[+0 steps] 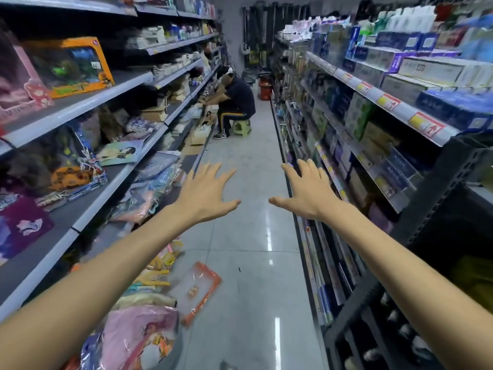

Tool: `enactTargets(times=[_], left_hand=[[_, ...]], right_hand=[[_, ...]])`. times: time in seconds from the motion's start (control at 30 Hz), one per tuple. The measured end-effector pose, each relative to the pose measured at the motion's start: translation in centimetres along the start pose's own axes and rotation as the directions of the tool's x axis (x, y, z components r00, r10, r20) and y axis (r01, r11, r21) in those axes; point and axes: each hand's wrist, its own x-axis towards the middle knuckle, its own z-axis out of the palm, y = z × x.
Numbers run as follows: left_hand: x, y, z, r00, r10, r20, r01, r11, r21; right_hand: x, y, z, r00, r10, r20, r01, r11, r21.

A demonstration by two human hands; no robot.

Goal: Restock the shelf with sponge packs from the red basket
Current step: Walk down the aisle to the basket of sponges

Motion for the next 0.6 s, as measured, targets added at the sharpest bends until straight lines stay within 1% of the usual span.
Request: enactTargets(times=[0.13, 0.3, 0.43, 0.6], left_hand=[[5.7, -3.6, 4.0, 0.999, 0.006, 0.039, -0.006, 1.0, 0.009], [13.6, -9.0, 7.1, 0.997, 0.019, 0.078, -0.019, 1.0, 0.001], [19.0, -13.0, 9.0, 0.994, 0.032, 0.103, -0.034, 0.999, 0.01], [25.3, -16.0, 10.6, 0.992, 0.049, 0.114, -0.049, 0.999, -0.003]], right_hand=[[6.5, 0.5, 3.4, 0.999, -0.013, 0.051, 0.014, 1.0, -0.016], [15.6, -0.1, 6.0, 0.99, -0.02, 0.141, 0.022, 1.0, -0.012], [22.1, -0.3, 7.5, 0.985, -0.028, 0.17, 0.031, 0.999, -0.016], [28.6, 0.3, 8.9, 0.979, -0.044, 0.199, 0.046, 0.999, -0.004]])
